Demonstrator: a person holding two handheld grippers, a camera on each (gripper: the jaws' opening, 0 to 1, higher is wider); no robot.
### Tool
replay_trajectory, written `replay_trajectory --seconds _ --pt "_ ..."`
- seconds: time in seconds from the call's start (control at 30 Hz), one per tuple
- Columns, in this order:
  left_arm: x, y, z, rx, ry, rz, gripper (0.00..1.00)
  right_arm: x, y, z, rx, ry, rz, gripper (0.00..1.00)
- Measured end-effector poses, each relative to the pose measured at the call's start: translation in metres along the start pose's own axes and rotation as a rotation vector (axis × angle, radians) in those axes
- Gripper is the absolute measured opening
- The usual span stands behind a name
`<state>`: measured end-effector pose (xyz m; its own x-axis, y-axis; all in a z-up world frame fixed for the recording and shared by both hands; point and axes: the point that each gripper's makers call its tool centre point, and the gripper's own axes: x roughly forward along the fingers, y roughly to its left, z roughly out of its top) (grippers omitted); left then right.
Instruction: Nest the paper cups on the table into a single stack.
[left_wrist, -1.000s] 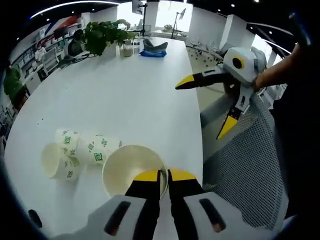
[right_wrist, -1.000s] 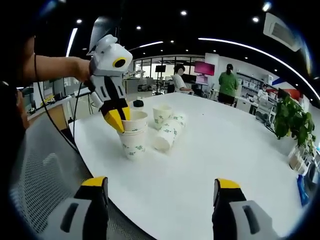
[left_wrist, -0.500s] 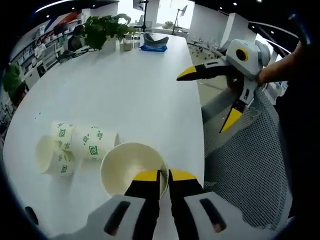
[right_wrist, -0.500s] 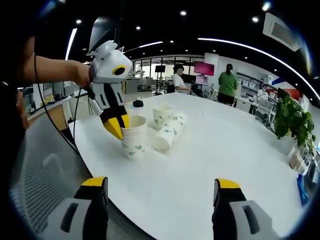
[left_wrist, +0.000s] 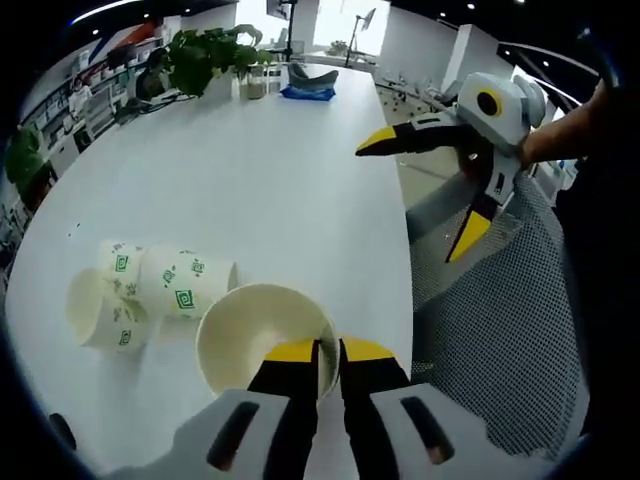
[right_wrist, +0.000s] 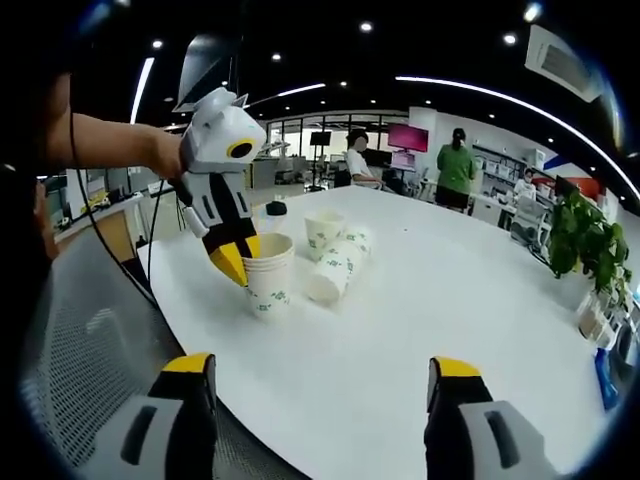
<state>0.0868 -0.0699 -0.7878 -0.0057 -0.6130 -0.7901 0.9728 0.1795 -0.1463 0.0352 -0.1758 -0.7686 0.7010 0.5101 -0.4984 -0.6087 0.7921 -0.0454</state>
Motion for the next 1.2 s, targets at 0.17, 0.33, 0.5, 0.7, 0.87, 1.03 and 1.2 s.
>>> replay_trajectory --seconds 0.17,0.33,0.5,0.7,0.87,1.03,1.2 --pt "0.000 -0.001 0.001 -0.011 -0.013 0.005 0.06 0.000 0.000 0.002 0.004 -0.012 0.002 0.90" --pt "-0.003 -0.003 0.003 -0.027 -0.043 0.002 0.11 0.000 0.001 0.002 0.005 -0.012 0.006 0.90" --pt "-0.007 -0.003 0.005 -0.027 -0.061 0.003 0.15 0.000 0.001 0.001 0.003 -0.010 0.011 0.90" --pt "-0.018 -0.004 0.007 -0.024 -0.080 0.005 0.21 0.000 0.001 0.003 0.010 -0.023 0.011 0.92" --pt "-0.030 0.000 0.012 -0.022 -0.104 0.016 0.23 -0.001 0.002 0.008 0.020 -0.047 0.015 0.95" --pt "-0.042 0.007 0.017 -0.032 -0.140 0.025 0.25 -0.002 0.002 0.013 0.037 -0.078 0.017 0.99" --pt "-0.057 0.023 0.020 -0.047 -0.177 0.050 0.25 -0.003 0.002 0.017 0.058 -0.105 0.022 1.00"
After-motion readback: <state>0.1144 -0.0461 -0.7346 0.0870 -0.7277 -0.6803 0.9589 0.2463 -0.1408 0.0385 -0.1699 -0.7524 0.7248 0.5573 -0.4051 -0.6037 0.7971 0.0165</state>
